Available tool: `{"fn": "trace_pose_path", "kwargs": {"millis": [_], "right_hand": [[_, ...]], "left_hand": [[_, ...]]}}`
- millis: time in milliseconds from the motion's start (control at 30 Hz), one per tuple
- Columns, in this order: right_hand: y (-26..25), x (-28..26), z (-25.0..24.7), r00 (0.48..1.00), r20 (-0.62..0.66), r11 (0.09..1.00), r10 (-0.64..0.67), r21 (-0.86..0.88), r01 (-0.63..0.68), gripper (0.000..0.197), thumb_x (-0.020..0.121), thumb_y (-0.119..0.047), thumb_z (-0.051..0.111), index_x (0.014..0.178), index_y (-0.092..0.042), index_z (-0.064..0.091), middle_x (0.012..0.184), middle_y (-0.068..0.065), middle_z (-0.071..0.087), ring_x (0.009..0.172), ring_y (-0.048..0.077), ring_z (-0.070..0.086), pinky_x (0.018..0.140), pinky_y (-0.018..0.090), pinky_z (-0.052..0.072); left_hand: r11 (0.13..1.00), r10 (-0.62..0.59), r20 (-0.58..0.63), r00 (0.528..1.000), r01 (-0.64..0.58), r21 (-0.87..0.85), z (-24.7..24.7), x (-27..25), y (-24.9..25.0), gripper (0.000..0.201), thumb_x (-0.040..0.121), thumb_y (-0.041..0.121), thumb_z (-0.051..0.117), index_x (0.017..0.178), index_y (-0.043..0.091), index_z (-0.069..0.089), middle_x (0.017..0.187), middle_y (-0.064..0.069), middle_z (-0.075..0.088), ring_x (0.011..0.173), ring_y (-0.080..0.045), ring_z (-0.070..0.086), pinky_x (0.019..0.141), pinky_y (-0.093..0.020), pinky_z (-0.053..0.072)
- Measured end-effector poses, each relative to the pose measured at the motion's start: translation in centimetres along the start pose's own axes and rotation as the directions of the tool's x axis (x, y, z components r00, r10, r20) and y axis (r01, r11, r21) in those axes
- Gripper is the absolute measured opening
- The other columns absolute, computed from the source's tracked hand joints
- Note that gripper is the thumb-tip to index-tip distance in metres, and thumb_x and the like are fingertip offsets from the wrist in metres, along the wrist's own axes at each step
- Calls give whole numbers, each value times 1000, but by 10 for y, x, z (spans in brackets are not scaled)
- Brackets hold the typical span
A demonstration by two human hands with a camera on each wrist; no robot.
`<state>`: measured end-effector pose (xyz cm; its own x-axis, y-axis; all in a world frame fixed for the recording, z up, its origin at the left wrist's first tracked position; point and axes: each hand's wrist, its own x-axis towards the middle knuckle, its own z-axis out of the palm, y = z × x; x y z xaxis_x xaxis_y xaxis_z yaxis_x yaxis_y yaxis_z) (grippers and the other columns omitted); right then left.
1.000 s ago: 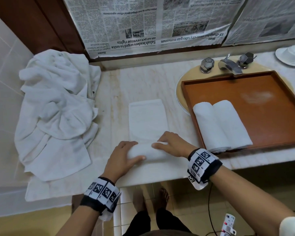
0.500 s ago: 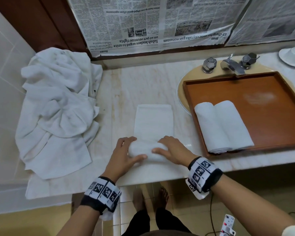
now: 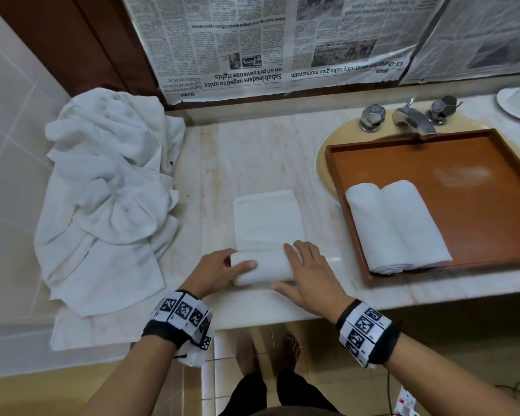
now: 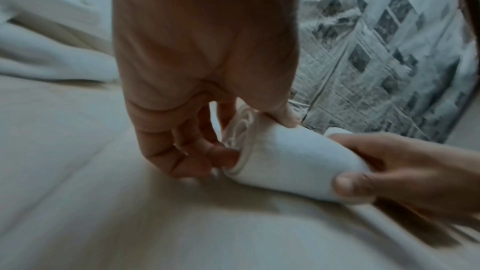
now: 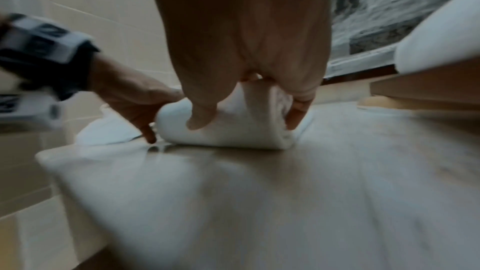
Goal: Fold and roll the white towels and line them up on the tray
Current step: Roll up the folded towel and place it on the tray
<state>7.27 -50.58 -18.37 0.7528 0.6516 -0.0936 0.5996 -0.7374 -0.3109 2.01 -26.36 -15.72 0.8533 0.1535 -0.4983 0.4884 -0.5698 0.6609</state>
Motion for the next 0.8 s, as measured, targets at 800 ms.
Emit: {"fn": "trace_pose_path", "kwargs": {"millis": [800], "right_hand": [[13, 13, -25, 997, 81, 997, -16, 76, 10, 70, 92, -55, 58, 151, -26, 33, 148, 12, 33, 129, 32, 38, 94, 43, 51]], "left_hand": [[987, -82, -112, 990, 65, -145, 15, 1, 7, 56, 74, 74, 68, 112, 32, 62, 104, 13, 68, 90, -3, 63, 70, -21, 49]]}}
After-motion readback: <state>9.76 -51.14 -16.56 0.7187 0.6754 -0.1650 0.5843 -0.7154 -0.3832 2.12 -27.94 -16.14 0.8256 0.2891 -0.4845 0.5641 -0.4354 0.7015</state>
